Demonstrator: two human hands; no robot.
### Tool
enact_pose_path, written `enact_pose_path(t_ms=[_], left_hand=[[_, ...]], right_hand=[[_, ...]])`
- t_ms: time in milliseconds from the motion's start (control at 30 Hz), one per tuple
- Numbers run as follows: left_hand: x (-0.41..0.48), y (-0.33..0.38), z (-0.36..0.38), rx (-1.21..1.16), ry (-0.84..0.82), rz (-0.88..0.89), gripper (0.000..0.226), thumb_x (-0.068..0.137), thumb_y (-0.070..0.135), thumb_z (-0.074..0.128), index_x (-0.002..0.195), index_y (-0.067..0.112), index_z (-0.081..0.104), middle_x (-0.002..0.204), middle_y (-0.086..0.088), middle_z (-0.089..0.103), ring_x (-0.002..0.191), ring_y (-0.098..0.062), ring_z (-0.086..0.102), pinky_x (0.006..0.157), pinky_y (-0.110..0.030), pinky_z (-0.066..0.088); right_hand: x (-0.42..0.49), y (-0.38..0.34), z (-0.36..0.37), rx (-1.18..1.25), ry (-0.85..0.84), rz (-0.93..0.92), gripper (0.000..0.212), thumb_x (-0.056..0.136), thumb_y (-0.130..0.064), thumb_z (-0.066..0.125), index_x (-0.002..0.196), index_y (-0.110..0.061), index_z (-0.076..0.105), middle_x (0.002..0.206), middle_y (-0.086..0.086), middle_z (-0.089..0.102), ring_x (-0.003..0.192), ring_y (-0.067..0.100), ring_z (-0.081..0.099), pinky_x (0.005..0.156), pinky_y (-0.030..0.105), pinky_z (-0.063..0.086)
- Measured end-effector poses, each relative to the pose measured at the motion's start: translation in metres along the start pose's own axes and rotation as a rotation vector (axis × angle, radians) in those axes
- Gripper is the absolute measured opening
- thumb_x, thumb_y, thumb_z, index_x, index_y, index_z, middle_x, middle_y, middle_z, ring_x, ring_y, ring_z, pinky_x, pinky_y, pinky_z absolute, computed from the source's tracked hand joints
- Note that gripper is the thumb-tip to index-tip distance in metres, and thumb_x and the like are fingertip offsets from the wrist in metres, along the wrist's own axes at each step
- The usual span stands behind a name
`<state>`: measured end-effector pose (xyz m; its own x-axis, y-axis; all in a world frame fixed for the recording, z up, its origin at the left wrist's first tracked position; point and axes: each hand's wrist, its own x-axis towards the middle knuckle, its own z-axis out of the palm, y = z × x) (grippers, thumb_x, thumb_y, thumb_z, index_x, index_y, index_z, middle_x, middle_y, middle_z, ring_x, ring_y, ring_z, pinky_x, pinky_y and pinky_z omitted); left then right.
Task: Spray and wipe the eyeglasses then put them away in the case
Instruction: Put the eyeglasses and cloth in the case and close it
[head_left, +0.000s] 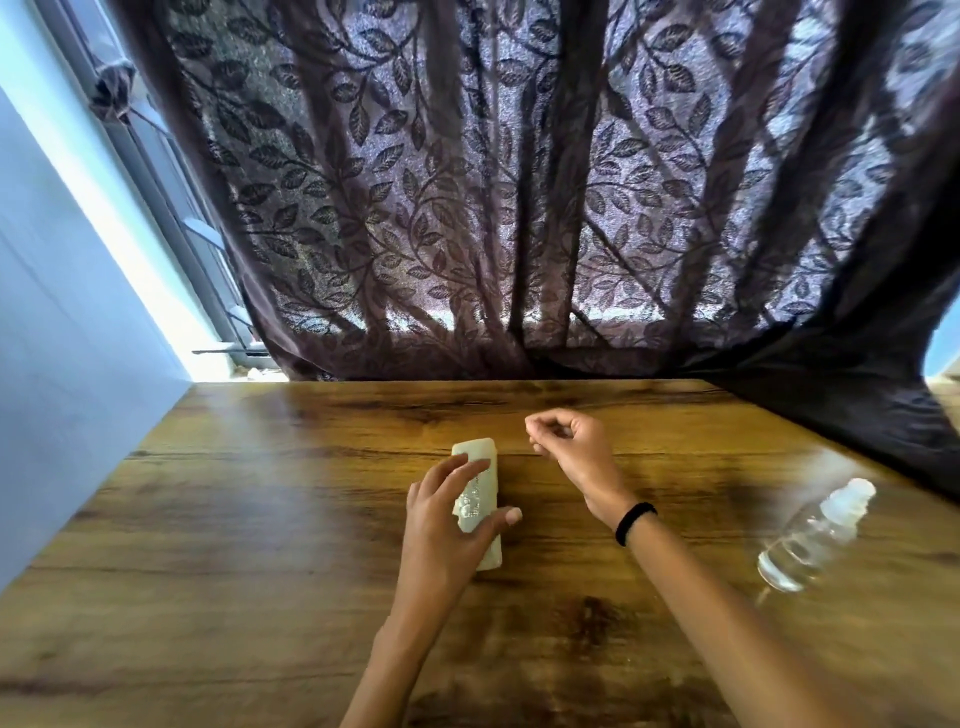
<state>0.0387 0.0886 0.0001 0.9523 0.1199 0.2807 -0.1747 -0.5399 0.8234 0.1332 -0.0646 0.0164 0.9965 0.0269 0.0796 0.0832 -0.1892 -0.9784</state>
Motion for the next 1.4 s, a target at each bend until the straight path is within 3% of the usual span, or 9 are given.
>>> enact_pose_path(t_ms=[267,433,533,633,900,1033,1233,1300,1400], left_hand=[[0.009,0.068,0.069,0.010,-0.270,0.303,0.050,0.073,0.037,0.073,0.119,0.024,0.058,0.126,0.007,0.053,0.118,-0.010,0.043,0.098,-0.024,0.038],[0.005,0.094,0.122,-0.060,-0.462,0.347,0.055,0.070,0.036,0.077,0.121,0.021,0.059,0.125,0.001,0.058,0.116,-0.013,0.051,0.099,-0.027,0.043],[0.004,0.102,0.148,-0.087,-0.541,0.324,0.060,0.069,0.034,0.079,0.123,0.021,0.057,0.125,-0.001,0.058,0.109,-0.016,0.055,0.093,-0.031,0.048],[0.005,0.106,0.170,-0.095,-0.555,0.290,0.066,0.067,0.030,0.081,0.126,0.017,0.055,0.123,-0.002,0.059,0.104,-0.015,0.058,0.091,-0.029,0.049],[0.006,0.108,0.200,-0.078,-0.598,0.207,0.058,0.066,0.027,0.082,0.119,0.019,0.059,0.106,0.000,0.069,0.087,-0.009,0.062,0.077,-0.019,0.050],[0.006,0.107,0.199,-0.069,-0.588,0.197,0.054,0.066,0.034,0.080,0.116,0.024,0.062,0.098,0.006,0.071,0.074,-0.001,0.059,0.065,-0.009,0.043],[0.016,0.103,0.180,-0.064,-0.506,0.223,0.046,0.072,0.036,0.076,0.114,0.024,0.062,0.100,0.006,0.071,0.079,-0.001,0.061,0.072,-0.014,0.050],[0.021,0.100,0.168,-0.080,-0.480,0.225,0.043,0.071,0.035,0.076,0.111,0.025,0.063,0.095,0.006,0.072,0.079,-0.006,0.065,0.075,-0.027,0.056],[0.037,0.092,0.143,-0.029,-0.387,0.209,0.044,0.069,0.039,0.077,0.109,0.027,0.063,0.090,0.009,0.072,0.074,-0.002,0.064,0.070,-0.022,0.056]], right_hand=[[-0.025,-0.042,-0.093,-0.474,0.186,-0.241,0.005,0.080,-0.012,0.069,0.084,-0.013,0.070,0.079,-0.004,0.067,0.072,0.006,0.060,0.063,0.006,0.044],[-0.052,-0.062,-0.149,-0.539,0.319,-0.266,0.010,0.075,-0.013,0.074,0.085,-0.013,0.070,0.076,-0.003,0.068,0.073,0.008,0.064,0.068,0.008,0.048],[-0.070,-0.064,-0.174,-0.579,0.422,-0.259,0.012,0.074,-0.014,0.075,0.085,-0.012,0.071,0.080,-0.001,0.070,0.076,0.011,0.066,0.074,0.022,0.053],[-0.085,-0.057,-0.194,-0.652,0.452,-0.189,0.016,0.073,-0.018,0.076,0.086,-0.011,0.071,0.086,0.002,0.071,0.080,0.015,0.065,0.077,0.030,0.053],[-0.107,-0.036,-0.208,-0.730,0.406,0.016,0.017,0.071,-0.030,0.077,0.080,-0.018,0.069,0.075,-0.006,0.065,0.069,0.009,0.060,0.067,0.027,0.049],[-0.107,-0.035,-0.205,-0.717,0.419,-0.008,0.016,0.070,-0.026,0.078,0.078,-0.015,0.070,0.068,-0.006,0.063,0.063,0.008,0.058,0.062,0.020,0.045],[-0.093,-0.039,-0.190,-0.677,0.390,-0.068,0.014,0.069,-0.024,0.079,0.076,-0.015,0.071,0.072,0.000,0.069,0.067,0.013,0.063,0.063,0.024,0.050],[-0.083,-0.042,-0.179,-0.632,0.379,-0.106,0.014,0.069,-0.024,0.079,0.076,-0.014,0.070,0.069,-0.001,0.068,0.064,0.008,0.061,0.058,0.013,0.046],[-0.064,-0.051,-0.157,-0.557,0.344,-0.173,0.013,0.069,-0.023,0.079,0.075,-0.017,0.070,0.063,-0.009,0.062,0.060,-0.004,0.056,0.054,0.002,0.039]])
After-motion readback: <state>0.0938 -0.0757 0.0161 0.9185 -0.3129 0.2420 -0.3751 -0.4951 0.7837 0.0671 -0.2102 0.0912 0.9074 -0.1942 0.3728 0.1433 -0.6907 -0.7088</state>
